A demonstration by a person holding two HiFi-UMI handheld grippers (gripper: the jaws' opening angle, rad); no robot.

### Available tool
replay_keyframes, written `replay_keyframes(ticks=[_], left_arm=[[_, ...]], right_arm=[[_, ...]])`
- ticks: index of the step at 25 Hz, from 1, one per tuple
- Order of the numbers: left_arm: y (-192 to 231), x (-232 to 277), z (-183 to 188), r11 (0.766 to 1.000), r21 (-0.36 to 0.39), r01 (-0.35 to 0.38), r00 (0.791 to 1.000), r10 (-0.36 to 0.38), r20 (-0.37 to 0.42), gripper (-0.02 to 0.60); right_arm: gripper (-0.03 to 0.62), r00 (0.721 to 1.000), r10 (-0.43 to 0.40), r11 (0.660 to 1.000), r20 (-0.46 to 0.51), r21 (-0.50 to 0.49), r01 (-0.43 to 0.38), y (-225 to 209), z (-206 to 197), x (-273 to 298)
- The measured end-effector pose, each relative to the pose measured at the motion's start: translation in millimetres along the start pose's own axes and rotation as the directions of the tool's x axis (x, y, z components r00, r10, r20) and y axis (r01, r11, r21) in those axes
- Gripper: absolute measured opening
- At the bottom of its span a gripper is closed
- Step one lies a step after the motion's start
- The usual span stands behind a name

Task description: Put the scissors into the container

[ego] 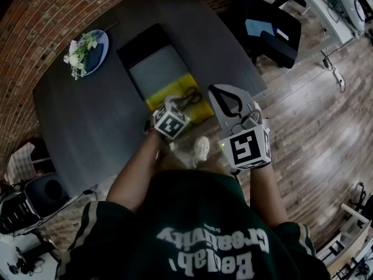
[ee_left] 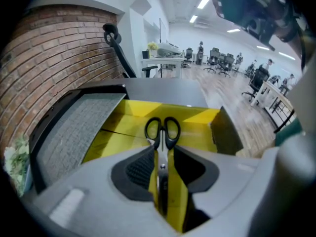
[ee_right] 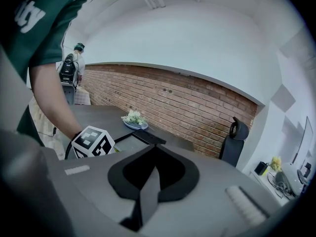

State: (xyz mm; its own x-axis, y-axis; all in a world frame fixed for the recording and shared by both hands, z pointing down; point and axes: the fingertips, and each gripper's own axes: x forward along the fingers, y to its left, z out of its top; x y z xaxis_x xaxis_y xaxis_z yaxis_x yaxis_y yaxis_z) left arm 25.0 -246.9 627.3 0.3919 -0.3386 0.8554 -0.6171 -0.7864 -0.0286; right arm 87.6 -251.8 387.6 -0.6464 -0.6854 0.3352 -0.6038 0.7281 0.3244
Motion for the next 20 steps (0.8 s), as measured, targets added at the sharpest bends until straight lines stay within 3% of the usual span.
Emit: replay_keyframes(ticks=[20], left_arm=[[-3,-21,4,0.999,-0.009,-0.044,0.998,0.044,0.052,0.130]], right_arm=[[0.006,0.999,0.043,0.999,0.024,-0.035,-0.042,17,9,-1]])
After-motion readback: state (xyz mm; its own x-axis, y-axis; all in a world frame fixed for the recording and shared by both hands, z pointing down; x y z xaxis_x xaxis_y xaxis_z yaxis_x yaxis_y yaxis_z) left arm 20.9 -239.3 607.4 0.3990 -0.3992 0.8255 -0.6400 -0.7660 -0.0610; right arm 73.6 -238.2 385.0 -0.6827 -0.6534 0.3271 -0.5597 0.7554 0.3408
